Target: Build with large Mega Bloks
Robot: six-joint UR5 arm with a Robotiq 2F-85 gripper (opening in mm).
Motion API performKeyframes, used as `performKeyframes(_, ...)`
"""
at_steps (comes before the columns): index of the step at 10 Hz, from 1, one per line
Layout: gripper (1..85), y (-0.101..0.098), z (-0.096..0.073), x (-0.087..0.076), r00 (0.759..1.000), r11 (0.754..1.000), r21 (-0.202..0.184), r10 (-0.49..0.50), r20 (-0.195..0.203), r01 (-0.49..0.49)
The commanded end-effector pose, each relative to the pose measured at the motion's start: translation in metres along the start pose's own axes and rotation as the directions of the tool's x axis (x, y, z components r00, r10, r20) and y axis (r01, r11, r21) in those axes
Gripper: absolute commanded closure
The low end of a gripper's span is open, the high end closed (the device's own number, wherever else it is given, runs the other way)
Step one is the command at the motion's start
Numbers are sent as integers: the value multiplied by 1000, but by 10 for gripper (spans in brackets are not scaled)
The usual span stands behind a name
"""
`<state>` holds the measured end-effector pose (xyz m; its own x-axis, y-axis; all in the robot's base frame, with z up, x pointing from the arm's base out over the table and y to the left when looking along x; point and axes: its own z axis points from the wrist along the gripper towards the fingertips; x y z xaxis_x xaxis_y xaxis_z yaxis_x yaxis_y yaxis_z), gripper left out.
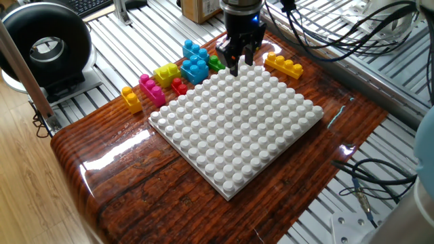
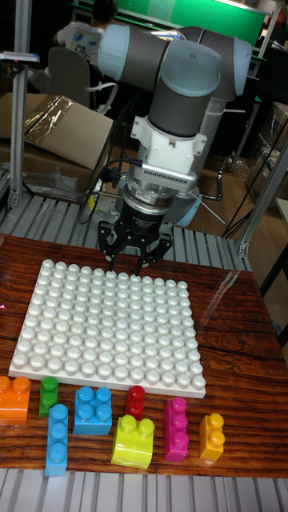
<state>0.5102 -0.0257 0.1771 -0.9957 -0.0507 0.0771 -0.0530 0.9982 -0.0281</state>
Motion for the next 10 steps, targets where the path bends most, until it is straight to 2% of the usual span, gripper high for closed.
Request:
performKeyframes(1, 317, 1, 1, 4, 1000, 999, -33, -18, 8, 19)
performKeyframes(4, 290, -4, -1, 12, 1000, 998, -63, -29, -8, 28)
performKeyframes(5, 290, -2, 2, 13, 1000, 996, -90, -31, 2, 31)
performKeyframes(6, 290, -2, 1, 15, 1000, 995, -99, -25, -1, 25)
performKeyframes(7, 303, -7, 0, 17, 1000, 996, -90, -14, -4, 14)
performKeyframes(8, 307, -13, 0, 18, 1000, 996, -91, -18, 10, 19)
performKeyframes(9, 307, -12, -3, 19, 1000, 993, -118, -14, 18, 16)
performKeyframes(10, 307, -17, -8, 22, 1000, 992, -122, -21, 16, 23)
